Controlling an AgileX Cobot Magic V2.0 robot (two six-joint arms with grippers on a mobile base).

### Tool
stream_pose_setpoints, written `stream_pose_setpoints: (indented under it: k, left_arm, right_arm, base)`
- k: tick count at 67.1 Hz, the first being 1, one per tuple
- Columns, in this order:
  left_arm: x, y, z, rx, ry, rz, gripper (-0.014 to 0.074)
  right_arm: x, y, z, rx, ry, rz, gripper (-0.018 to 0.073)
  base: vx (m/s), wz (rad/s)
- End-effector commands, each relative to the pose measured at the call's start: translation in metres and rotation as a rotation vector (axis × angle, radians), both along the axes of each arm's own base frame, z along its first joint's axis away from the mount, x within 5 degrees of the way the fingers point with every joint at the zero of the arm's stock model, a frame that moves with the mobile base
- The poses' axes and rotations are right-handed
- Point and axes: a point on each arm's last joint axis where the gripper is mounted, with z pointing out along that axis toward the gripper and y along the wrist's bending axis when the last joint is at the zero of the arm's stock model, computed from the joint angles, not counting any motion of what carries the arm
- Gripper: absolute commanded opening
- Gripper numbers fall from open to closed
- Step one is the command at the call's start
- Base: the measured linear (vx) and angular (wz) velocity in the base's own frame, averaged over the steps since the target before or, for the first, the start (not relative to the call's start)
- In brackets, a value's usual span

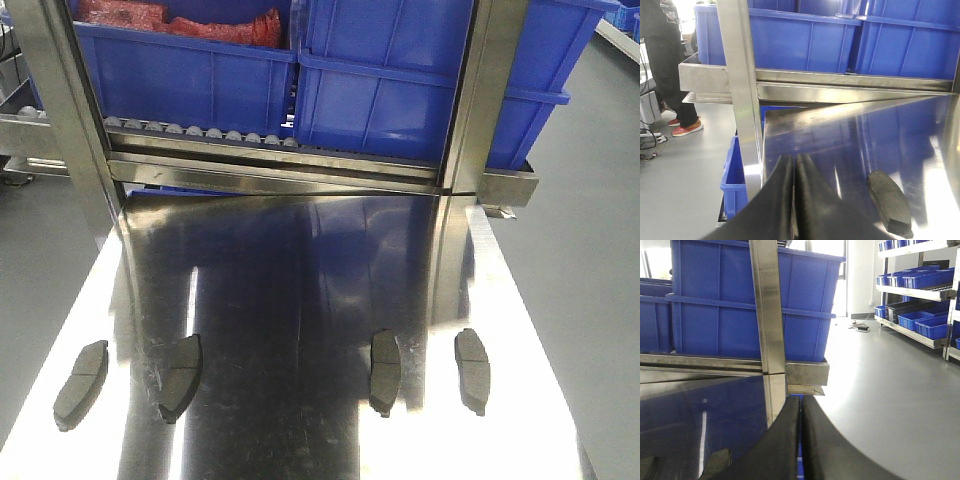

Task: Move and align brake pads A on conveyor

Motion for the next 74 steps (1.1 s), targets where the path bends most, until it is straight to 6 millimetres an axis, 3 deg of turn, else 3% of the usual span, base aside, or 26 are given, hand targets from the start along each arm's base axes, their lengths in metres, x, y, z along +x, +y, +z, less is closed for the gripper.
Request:
stream_pose_setpoints:
  k: [1, 74]
  left_arm:
    - [-0.0002, -0.0006, 0.0017, -0.020, -0.065, -0.006, -0.0006]
    - [-0.0002, -0.0006, 0.0017, -0.020, -0.065, -0.006, -0.0006]
  right_arm:
    - [-0.0004, 0.0006, 0.0032, -0.024, -0.066, 0.004, -0.0012]
    - [-0.0004, 0.0006, 0.0032, -0.024, -0.066, 0.004, -0.0012]
  base:
    - [0.00, 0.00]
    - [0.00, 0.00]
